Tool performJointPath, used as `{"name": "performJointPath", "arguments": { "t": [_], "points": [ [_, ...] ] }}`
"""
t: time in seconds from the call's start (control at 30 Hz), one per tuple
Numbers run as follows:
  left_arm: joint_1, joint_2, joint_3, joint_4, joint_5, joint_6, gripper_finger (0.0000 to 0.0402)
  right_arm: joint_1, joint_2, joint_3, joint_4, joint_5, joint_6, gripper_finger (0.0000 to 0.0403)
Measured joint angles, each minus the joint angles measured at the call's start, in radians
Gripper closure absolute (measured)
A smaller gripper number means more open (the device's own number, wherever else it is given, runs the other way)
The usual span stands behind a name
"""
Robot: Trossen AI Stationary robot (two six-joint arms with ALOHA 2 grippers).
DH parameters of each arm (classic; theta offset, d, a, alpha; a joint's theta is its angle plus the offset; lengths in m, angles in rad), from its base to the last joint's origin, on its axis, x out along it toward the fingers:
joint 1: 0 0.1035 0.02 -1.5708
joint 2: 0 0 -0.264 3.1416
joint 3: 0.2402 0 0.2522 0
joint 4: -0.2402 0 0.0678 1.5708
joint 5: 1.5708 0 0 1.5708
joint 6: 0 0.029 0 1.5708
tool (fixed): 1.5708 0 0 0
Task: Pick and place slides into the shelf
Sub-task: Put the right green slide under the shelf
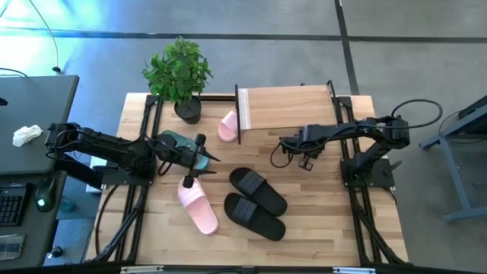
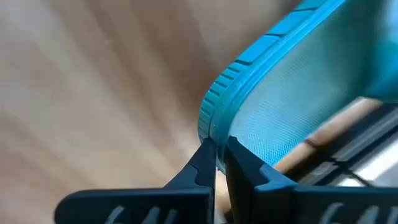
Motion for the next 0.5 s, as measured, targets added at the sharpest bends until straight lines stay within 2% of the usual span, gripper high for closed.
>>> {"name": "performJointPath", "arguments": {
  "t": [0.17,0.5],
  "points": [
    [0.0,0.0,0.0,0.0,0.0,0.0,0.022,0.0,0.001,0.0,0.007,-0.01,-0.002,0.0372],
    [0.0,0.0,0.0,0.0,0.0,0.0,0.022,0.001,0.001,0.0,0.008,0.017,0.016,0.0264]
  ]
}}
